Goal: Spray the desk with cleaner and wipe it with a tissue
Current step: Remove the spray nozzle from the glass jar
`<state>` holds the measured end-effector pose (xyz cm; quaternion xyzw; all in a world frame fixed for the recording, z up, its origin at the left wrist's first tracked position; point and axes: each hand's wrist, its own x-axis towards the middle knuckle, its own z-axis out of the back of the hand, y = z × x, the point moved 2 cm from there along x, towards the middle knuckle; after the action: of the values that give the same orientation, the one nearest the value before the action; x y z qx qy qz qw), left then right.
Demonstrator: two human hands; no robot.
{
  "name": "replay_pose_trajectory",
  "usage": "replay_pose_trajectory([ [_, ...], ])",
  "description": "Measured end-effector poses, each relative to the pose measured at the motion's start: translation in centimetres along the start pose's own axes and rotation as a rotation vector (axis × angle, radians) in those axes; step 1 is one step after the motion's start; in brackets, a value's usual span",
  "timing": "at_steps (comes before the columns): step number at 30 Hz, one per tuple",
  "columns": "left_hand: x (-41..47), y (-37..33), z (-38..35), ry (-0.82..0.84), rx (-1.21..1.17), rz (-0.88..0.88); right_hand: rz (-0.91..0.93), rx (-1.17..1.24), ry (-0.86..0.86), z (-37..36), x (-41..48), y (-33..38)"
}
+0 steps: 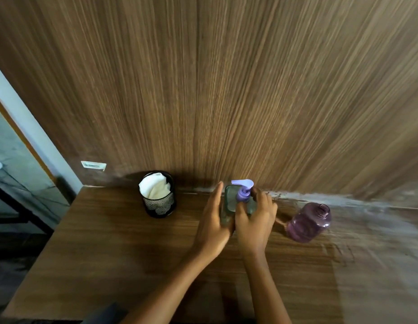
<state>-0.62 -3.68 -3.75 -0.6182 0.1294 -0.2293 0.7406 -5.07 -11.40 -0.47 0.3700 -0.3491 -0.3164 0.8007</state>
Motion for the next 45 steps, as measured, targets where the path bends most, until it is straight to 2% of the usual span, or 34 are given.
replay_pose_trajectory([
  [5, 1.3, 0.5, 0.1, 0.196, 0.078, 0.027, -0.055, -0.070, -0.009, -0.6, 0.8, -0.2],
  [7, 1.8, 0.5, 0.4, 0.146, 0.205, 0.036, -0.087, -0.061, -0.025, -0.8, 0.8, -0.1],
  [10, 2.1, 0.4, 0.5, 0.048, 0.165, 0.019, -0.107, -0.025, -0.047, -0.7, 0.9, 0.1],
  [15, 1.9, -1.1, 0.5, -0.003, 0.278, -0.052, -0.099, -0.025, -0.020, 0.4, 1.8, 0.1],
  [26, 1.4, -3.2, 1.7, 0.000, 0.451, -0.088, 0.065, -0.096, 0.098, 1.6, 1.9, 0.7],
  [36, 1.2, -2.2, 1.9, 0.022, 0.339, -0.063, 0.080, -0.099, 0.179, 1.2, 1.7, 0.6],
  [45, 1.3, -1.6, 2.2, 0.044, 0.426, -0.043, 0.057, 0.013, 0.335, 1.3, 1.8, -0.3],
])
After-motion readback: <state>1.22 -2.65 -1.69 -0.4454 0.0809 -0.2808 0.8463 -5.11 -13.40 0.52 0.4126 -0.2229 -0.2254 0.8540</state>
